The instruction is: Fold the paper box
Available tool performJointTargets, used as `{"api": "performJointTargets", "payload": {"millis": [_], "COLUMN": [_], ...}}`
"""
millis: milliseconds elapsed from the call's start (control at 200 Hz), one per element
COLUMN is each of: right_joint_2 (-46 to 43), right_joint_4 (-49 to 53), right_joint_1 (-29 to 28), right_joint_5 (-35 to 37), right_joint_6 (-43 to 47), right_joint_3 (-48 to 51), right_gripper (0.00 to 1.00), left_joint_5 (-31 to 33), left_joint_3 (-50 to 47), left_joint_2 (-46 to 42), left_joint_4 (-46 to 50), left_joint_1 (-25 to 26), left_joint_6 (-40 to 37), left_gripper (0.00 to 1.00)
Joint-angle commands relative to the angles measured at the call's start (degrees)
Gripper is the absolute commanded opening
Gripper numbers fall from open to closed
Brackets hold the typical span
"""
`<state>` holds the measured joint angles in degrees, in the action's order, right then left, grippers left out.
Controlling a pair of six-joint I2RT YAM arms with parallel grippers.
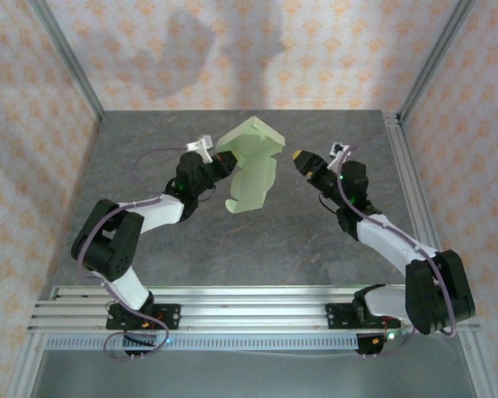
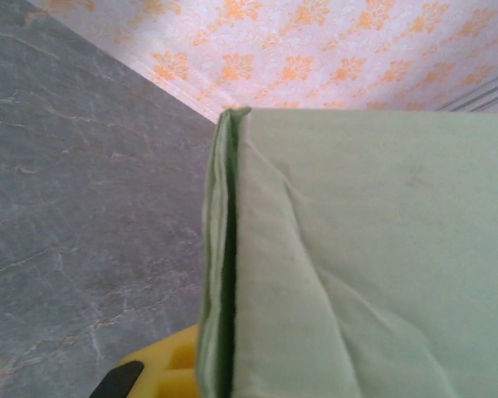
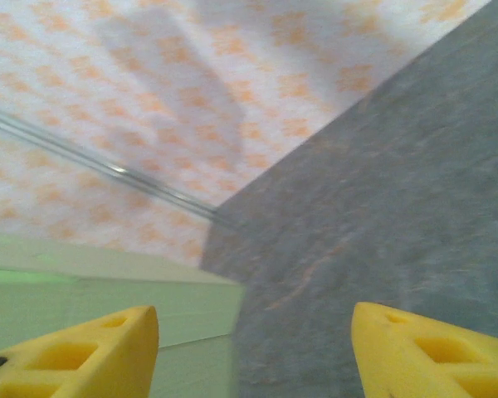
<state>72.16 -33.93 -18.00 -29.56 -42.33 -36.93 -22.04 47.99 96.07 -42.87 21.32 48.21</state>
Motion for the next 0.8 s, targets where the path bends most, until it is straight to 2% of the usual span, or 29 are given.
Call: {"api": "performJointTargets", "payload": {"millis": [0, 220, 536, 796], "right_joint_2": [0.8, 2.4, 7.6, 4.6], "right_joint_4": [-8.3, -8.7, -11.0, -7.6], "right_joint_1": [-2.0, -5.5, -6.3, -6.3], "right_joint_5": [-3.5, -4.9, -5.9, -3.2], "right_joint_6": [-3.2, -2.3, -3.8, -1.4], "right_joint_3": [-2.1, -4.5, -8.0, -6.4], "right_gripper": [0.61, 0.60, 0.52, 0.53], "left_joint_5": [-1.3, -2.3, -3.0, -2.3], "left_joint_3": [1.5, 1.0, 0.0, -0.3], "left_joint_2": [1.2, 1.2, 0.8, 0.0], "left_joint_4": [-2.9, -3.2, -4.4, -4.2], "left_joint_1": [-0.3, -0.3, -0.3, -0.3], "left_joint_6": [2.5, 1.6, 0.8, 0.1], "left_gripper": [0.00, 0.00, 0.00, 0.00]}}
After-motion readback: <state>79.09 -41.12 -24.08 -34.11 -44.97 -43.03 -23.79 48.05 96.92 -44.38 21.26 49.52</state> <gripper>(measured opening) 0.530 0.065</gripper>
